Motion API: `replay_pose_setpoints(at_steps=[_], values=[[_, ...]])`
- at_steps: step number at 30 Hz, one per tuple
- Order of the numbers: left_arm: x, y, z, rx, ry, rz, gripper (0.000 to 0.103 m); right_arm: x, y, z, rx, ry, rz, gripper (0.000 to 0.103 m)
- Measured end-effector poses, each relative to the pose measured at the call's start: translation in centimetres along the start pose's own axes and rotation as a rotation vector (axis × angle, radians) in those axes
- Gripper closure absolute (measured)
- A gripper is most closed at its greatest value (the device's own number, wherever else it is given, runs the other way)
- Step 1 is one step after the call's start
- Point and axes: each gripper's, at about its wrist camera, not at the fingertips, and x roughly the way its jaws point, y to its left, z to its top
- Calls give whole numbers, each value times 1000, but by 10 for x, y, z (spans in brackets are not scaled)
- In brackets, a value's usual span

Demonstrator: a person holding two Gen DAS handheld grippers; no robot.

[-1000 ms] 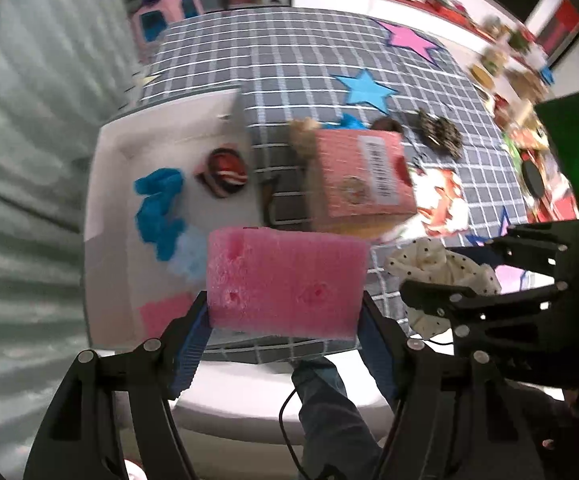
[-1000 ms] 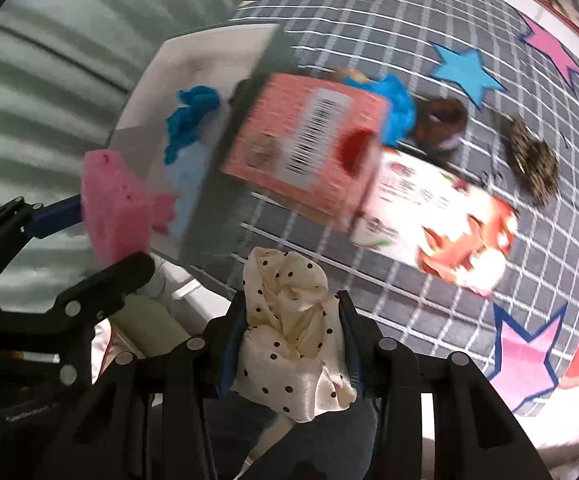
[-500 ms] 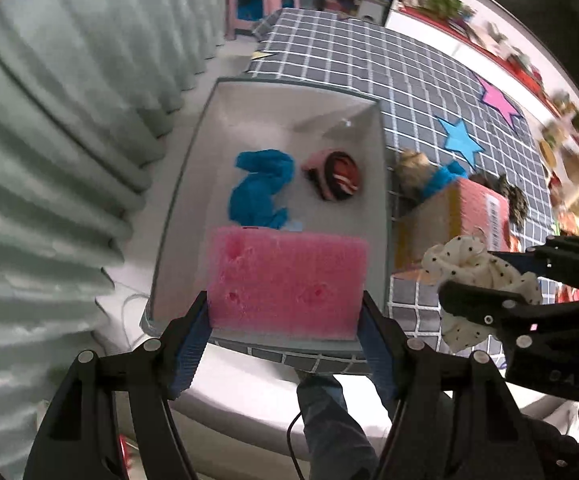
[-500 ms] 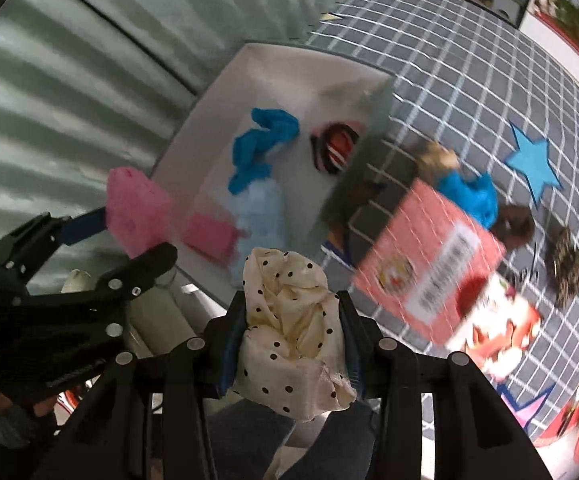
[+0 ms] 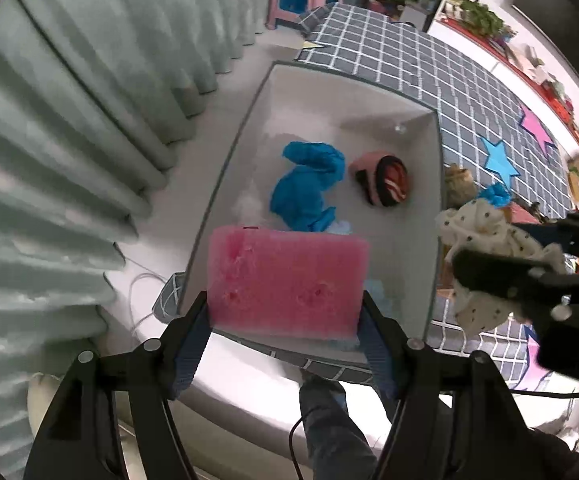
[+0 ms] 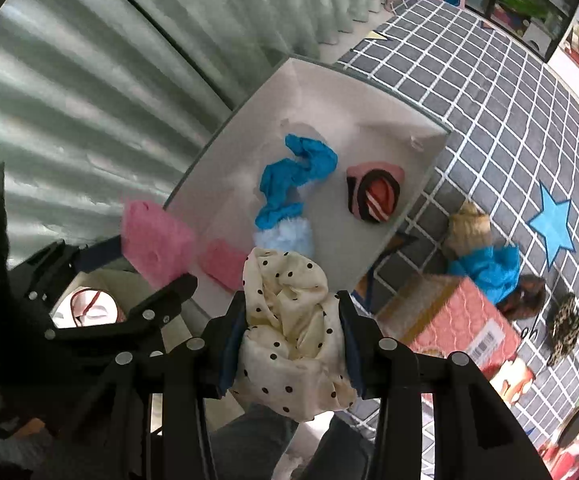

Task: Organize soft objects
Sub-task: 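Open the left tool to drop the sponge while the right tool drops the cloth into the box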

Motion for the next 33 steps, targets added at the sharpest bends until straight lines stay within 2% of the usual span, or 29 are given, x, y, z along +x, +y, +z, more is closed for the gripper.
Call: replay_pose_setpoints(at_steps=[7, 33], values=[[12, 6, 3, -41, 19, 17, 30, 3, 0, 12, 0, 8, -2, 58], [29, 5, 6, -49, 69, 28, 30, 18, -3, 19, 3, 51, -10, 58]])
